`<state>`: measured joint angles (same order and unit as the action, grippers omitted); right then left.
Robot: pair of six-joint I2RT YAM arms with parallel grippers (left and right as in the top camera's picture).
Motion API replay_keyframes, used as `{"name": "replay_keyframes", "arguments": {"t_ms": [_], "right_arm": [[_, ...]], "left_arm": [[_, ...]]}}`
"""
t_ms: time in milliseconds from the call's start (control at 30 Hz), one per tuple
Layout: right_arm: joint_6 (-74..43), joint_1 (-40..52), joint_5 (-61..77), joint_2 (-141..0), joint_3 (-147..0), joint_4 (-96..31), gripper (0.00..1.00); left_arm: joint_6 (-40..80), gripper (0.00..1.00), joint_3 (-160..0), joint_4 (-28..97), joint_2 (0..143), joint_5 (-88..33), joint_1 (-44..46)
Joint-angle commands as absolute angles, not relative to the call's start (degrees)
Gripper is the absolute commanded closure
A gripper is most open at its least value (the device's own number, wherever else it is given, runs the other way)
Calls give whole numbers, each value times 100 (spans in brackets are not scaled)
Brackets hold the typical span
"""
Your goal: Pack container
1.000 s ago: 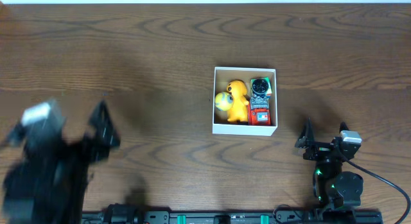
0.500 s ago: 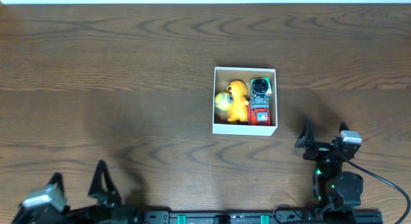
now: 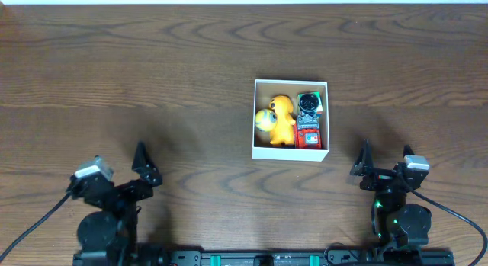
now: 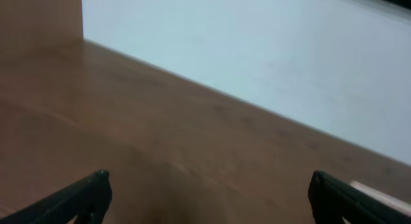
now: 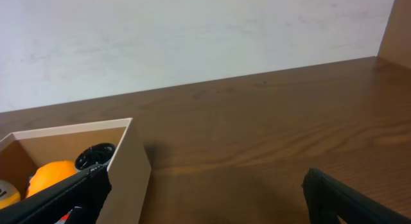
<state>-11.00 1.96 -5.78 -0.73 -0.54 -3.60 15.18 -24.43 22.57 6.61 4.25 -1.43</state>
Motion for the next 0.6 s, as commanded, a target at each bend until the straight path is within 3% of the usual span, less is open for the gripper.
{"name": "replay_keyframes", "arguments": {"t_ms": [0,567], "right_arm": [[-1002,226,-552,-34,-30,-362,1],[-1002,226,-552,-34,-30,-362,1]], "left_arm": [[1507,2,-1964,1850,609,373,-187],[1505,2,-456,1055,38,373,-187]]}}
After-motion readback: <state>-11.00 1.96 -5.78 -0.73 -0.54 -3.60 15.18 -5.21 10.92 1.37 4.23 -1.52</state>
